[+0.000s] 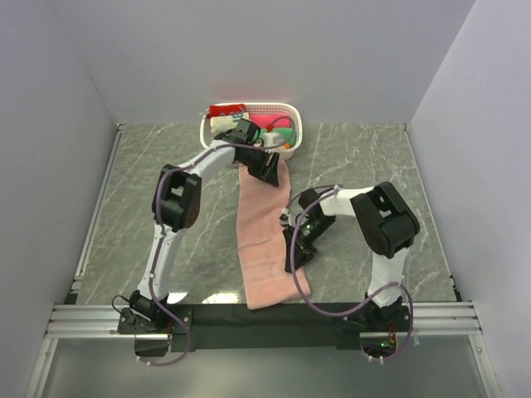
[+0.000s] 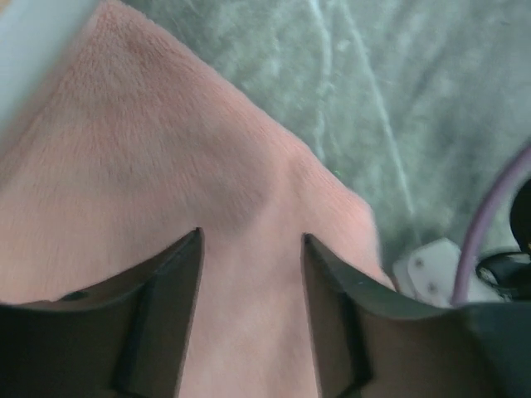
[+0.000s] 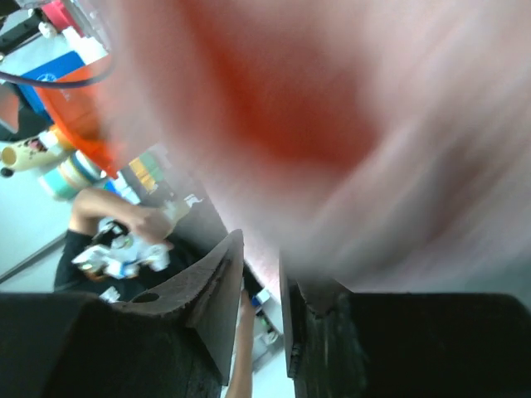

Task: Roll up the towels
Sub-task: Fold the towel

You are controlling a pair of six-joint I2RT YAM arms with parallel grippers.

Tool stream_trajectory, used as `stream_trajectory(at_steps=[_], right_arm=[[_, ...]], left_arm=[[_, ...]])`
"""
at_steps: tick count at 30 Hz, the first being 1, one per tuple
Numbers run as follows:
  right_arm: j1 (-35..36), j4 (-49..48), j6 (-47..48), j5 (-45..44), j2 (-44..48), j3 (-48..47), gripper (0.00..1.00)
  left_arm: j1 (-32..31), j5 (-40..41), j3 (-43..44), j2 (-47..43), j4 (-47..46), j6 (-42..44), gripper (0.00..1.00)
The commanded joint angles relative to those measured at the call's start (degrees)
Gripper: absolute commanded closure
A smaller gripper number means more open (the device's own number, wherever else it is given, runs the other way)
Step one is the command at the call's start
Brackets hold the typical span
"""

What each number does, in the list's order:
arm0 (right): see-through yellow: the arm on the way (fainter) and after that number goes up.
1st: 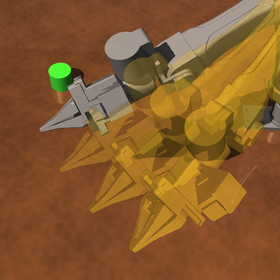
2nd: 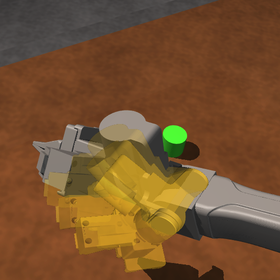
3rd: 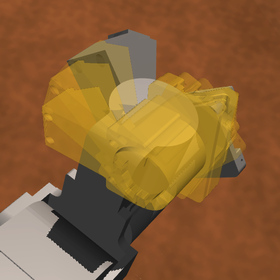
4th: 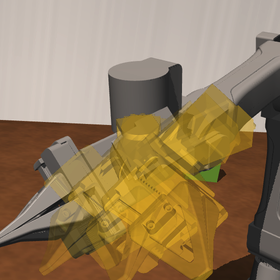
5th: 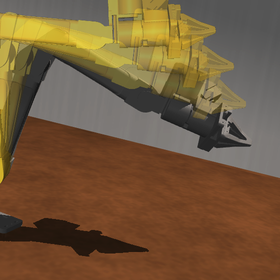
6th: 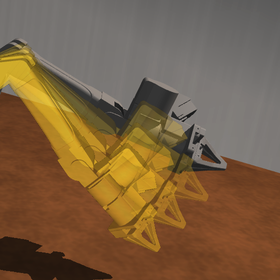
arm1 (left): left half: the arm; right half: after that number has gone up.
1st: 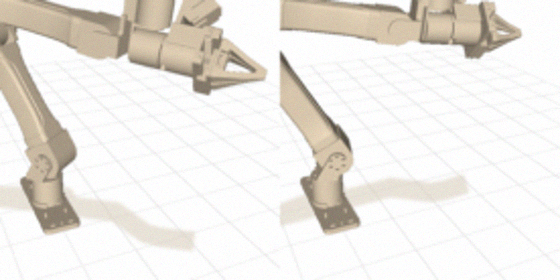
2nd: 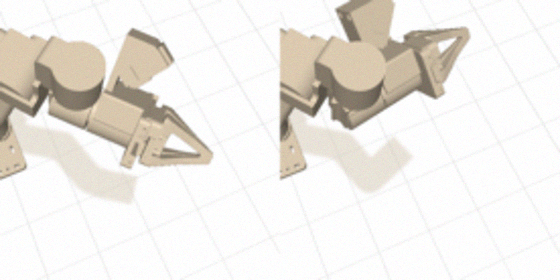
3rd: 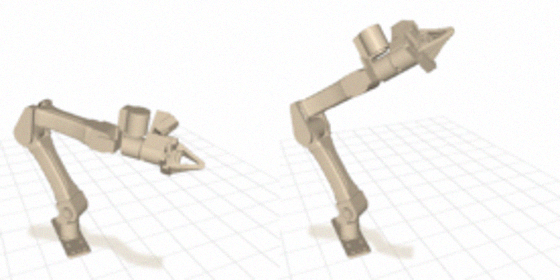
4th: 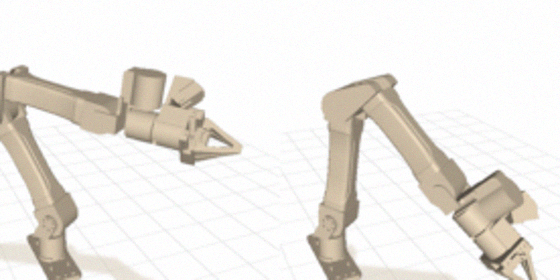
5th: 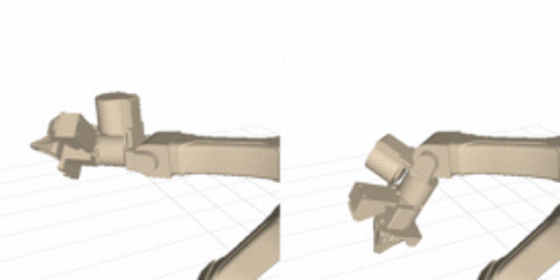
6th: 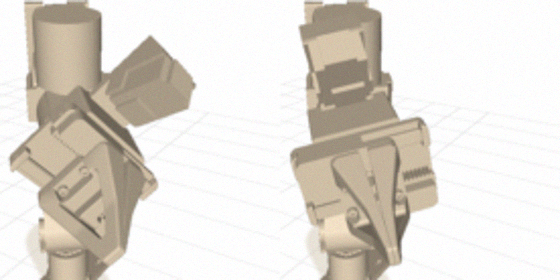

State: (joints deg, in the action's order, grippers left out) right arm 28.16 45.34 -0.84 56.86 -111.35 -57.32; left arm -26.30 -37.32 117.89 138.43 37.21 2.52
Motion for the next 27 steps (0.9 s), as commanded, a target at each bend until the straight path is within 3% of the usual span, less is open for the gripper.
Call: stream_trajectory(at_steps=[1, 4, 8, 10, 13, 18, 22, 27], right_arm=[[0.5, -1.6, -2.4, -1.1, 9.6, 2.6, 0.68], [0.4, -1.8, -2.8, -2.5, 15.3, 3.4, 0.67], [-0.7, -3.7, -2.4, -4.8, 24.3, 3.6, 0.71], [-2.5, -6.0, -4.6, -5.7, 28.7, 4.1, 0.7], [-2.5, -9.0, -5.1, -5.6, 27.9, 1.4, 0.75], [-1.3, -12.2, -5.4, -3.9, 19.0, -0.8, 0.85], [-0.6, -15.2, -7.8, -4.2, 12.1, 2.6, 0.85], [2.8, -14.2, -7.1, -6.6, 13.0, 7.9, 0.88]], left_arm=[[2.4, -4.6, -2.2, -13.7, -3.9, -0.3, 0.36], [5.0, -4.9, -5.5, -21.3, -5.4, -2.1, 0.29], [8.2, -2.1, -14.2, -31.7, -4.3, 0.2, 0.28], [8.2, 0.1, -22.1, -39.5, -3.7, 5.2, 0.3], [6.0, 3.9, -35.8, -51.6, -4.4, 12.7, 0.31], [-6.3, 12.6, -57.8, -70.2, -5.4, 25.1, 0.31], [-18.4, 14.1, -63.7, -75.3, -3.6, 26.1, 0.3], [-36.7, 18.9, -68.7, -77.4, -6.0, 23.1, 0.3]])
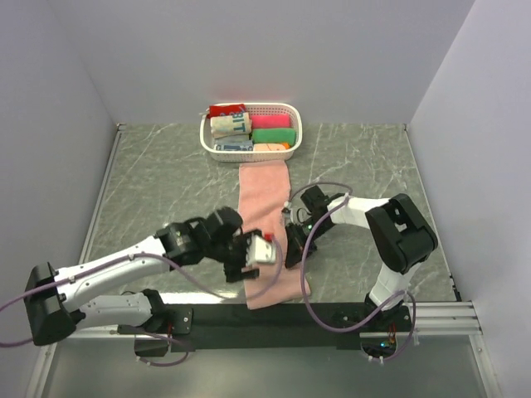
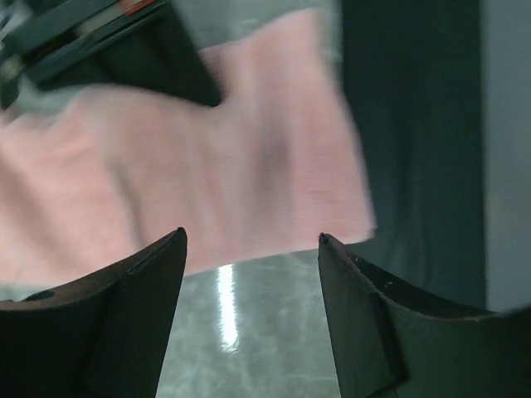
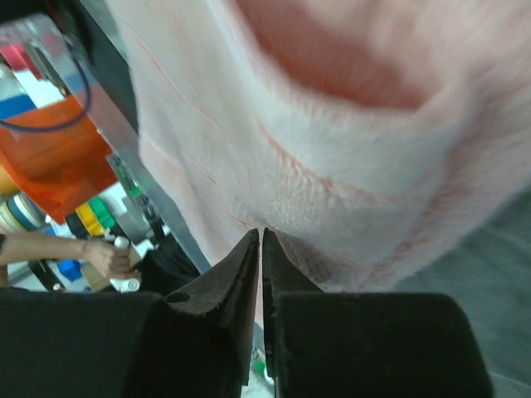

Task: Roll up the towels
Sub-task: Fold the towel, then roll the towel

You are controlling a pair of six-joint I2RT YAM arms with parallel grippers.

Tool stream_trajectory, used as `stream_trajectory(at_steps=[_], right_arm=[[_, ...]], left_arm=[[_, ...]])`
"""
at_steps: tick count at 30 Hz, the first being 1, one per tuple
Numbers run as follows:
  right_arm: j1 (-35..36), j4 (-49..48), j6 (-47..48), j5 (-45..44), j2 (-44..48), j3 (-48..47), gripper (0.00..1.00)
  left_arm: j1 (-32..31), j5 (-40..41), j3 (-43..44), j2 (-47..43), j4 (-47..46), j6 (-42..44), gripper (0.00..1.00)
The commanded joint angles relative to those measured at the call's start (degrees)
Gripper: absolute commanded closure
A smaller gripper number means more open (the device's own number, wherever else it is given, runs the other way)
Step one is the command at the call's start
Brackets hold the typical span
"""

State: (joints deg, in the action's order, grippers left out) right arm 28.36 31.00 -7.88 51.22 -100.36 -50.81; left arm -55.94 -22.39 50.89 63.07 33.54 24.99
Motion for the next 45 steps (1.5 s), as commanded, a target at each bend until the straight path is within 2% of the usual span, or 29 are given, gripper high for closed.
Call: stream_trajectory(at_steps=[1, 2, 5, 11, 15, 18, 24, 27, 30, 31, 33, 34, 35, 40, 45], right_arm=[[3.2, 0.5, 0.0, -1.3, 2.9, 1.7, 0.88], [3.5, 1.0, -0.6, -1.9, 3.5, 1.8, 0.88], [3.9, 3.8, -1.4, -1.0, 5.1, 0.8, 0.88], [3.9, 5.4, -4.0, -1.6, 7.1, -1.2, 0.89], [0.6, 3.1, -5.2, -1.9, 6.1, -2.6, 1.0], [-2.3, 1.3, -6.4, -0.4, 6.2, -4.3, 1.0], [-0.3, 1.3, -5.6, 1.3, 3.3, -5.5, 1.0], [0.4, 0.7, -4.8, 0.5, 0.6, -4.6, 1.0], [1.0, 1.5, -3.6, -0.7, -2.1, -3.8, 1.0], [1.0, 2.1, -3.1, -0.8, -3.0, -3.2, 1.0], [1.8, 4.9, -0.4, -1.2, -3.1, -2.8, 1.0], [2.1, 6.2, 0.8, -1.0, -2.7, -3.4, 1.0], [2.7, 8.1, 2.6, -1.1, -2.5, -3.9, 1.0], [1.2, 6.7, 0.1, -0.1, 0.7, -9.9, 1.0], [1.3, 2.4, -4.2, -0.7, 0.6, -12.6, 1.0]], left_arm=[[-9.6, 5.9, -2.6, -2.1, -3.0, 0.5, 0.3], [-14.0, 7.2, -3.4, -2.0, -3.7, 0.1, 0.31], [-19.4, 9.7, -5.9, -1.4, -6.5, -1.7, 0.31], [-25.7, 15.6, -4.8, 5.3, -12.2, -8.5, 0.38], [-27.9, 19.8, -3.5, 13.6, -15.8, -12.2, 0.42], [-28.8, 22.2, -3.0, 17.0, -17.4, -14.7, 0.41], [-29.5, 26.0, -1.4, 24.4, -17.3, -16.0, 0.41], [-29.5, 27.2, -1.1, 27.4, -16.5, -16.5, 0.46], [-29.5, 27.2, -1.2, 27.8, -15.0, -16.6, 0.62], [-29.5, 26.6, -1.2, 27.5, -14.6, -16.5, 0.72], [-29.5, 24.9, -1.5, 26.2, -13.1, -15.9, 0.85], [-29.4, 23.7, -1.5, 25.4, -12.6, -15.5, 0.94], [-29.4, 22.9, -1.7, 23.7, -11.9, -15.3, 0.99], [-29.2, 13.1, -1.4, 19.4, -9.4, -14.4, 1.0], [-27.6, 8.4, -2.7, 14.2, -8.1, -12.6, 1.0]])
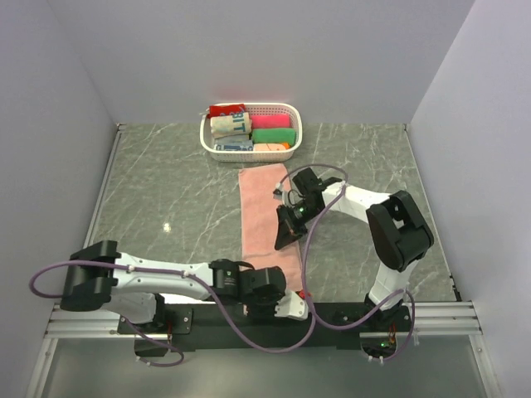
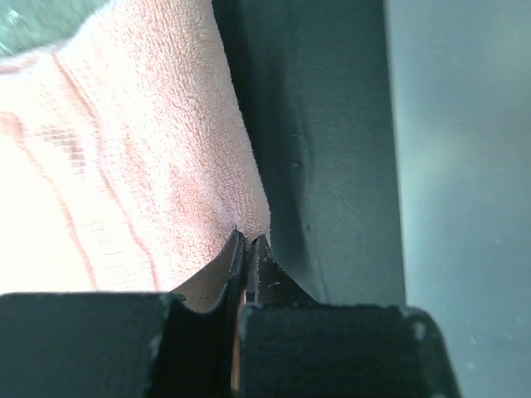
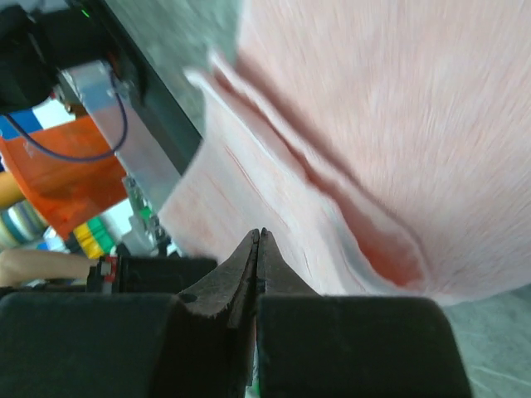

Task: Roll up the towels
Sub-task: Roll the towel

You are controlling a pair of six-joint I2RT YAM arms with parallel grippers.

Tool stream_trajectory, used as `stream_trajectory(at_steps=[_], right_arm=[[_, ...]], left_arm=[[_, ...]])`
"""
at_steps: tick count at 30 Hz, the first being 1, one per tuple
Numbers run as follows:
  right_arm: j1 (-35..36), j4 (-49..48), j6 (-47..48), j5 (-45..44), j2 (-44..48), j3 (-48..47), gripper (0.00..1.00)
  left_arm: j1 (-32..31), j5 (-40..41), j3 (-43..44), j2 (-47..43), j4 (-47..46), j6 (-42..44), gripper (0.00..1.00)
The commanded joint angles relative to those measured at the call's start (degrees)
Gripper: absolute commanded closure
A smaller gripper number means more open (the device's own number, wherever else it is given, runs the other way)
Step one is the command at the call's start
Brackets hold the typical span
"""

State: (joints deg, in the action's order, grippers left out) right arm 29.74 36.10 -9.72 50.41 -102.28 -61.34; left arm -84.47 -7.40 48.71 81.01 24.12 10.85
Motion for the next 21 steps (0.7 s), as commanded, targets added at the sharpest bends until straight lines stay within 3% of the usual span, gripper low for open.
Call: stream_trajectory(at_steps=[1, 12, 21], right_arm=[[0.2, -2.6, -2.2, -0.6, 1.4, -1.8, 1.0], [2.5, 0.3, 3.3, -1.2, -3.1, 1.7, 1.0], [-1.2, 2.5, 4.5, 2.7, -0.3, -8.3, 1.0]], left_arm=[[1.3, -7.0, -0.5, -3.9, 2.0, 2.0, 1.0], [15.6, -13.8, 5.3, -2.8, 2.9, 4.0, 1.0], [17.1, -13.0, 4.8, -5.0, 1.8, 8.5, 1.0]])
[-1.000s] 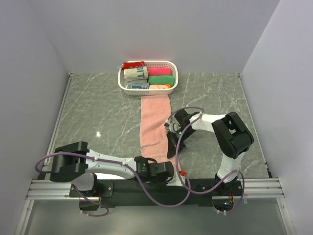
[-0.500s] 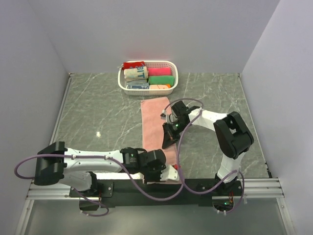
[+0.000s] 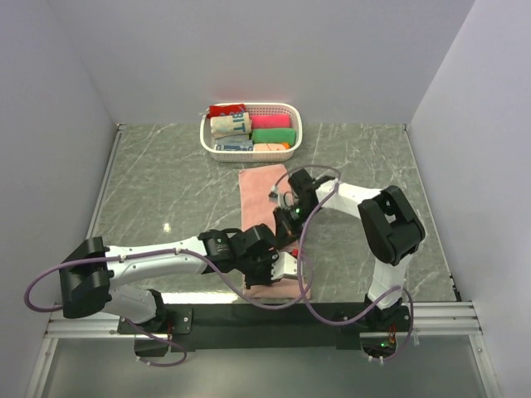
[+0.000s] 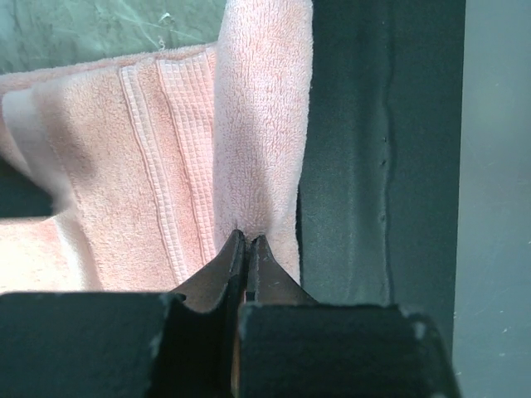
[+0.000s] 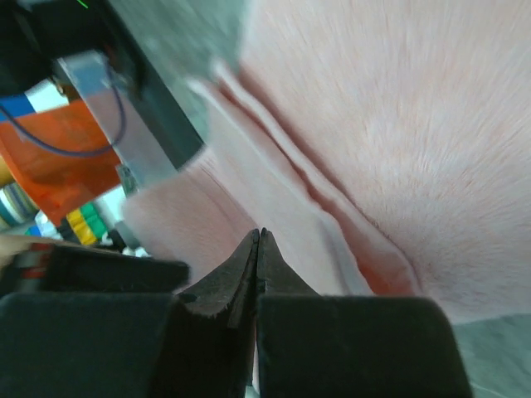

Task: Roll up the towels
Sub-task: Roll the towel

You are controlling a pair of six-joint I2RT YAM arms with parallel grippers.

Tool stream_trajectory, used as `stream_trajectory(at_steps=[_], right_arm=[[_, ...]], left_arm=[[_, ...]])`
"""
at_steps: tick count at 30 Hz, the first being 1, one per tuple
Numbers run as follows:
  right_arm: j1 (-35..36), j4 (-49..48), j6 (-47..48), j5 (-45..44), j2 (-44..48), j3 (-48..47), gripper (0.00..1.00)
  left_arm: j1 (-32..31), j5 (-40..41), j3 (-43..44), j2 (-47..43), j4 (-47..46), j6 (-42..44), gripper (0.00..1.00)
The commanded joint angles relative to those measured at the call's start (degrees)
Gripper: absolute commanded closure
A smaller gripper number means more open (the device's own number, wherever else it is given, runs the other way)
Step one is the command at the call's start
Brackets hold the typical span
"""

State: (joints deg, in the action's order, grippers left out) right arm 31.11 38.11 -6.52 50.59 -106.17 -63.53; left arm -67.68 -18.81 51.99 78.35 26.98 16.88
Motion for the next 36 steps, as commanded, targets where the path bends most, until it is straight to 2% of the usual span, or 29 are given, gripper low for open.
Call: stream_trajectory(at_steps=[1, 3, 8, 13, 26, 33, 36], right_arm=[[-3.4, -0.1, 0.9, 3.5, 3.6, -6.8, 1.0], [-4.9, -2.9, -0.9, 3.7, 2.9, -7.4, 1.0], [-4.8, -3.5, 0.3, -3.0, -1.9, -8.4, 1.0], [-4.8, -3.7, 1.0, -3.4, -7.0, -7.4, 1.0], [-4.9, -3.8, 0.9, -2.4, -8.4, -7.9, 1.0], [-6.4, -0.1, 0.4, -1.3, -7.9, -13.3, 1.0], [-8.9, 1.2, -0.2, -1.0, -6.0, -14.7, 0.93]], left_arm=[[0.4, -1.1, 1.5, -2.4, -1.4, 2.3, 1.0], [0.9, -1.1, 1.4, -2.6, -1.5, 2.2, 1.0], [2.7, 0.3, 1.5, -2.5, -2.0, 1.9, 1.0], [4.3, 3.4, 0.5, -2.9, -4.0, 4.4, 1.0], [13.4, 7.9, 0.2, 3.4, -12.2, 9.2, 1.0], [16.1, 9.0, -0.9, 7.9, -15.1, 10.9, 0.99], [16.0, 8.5, -1.8, 8.6, -16.7, 11.5, 0.99]])
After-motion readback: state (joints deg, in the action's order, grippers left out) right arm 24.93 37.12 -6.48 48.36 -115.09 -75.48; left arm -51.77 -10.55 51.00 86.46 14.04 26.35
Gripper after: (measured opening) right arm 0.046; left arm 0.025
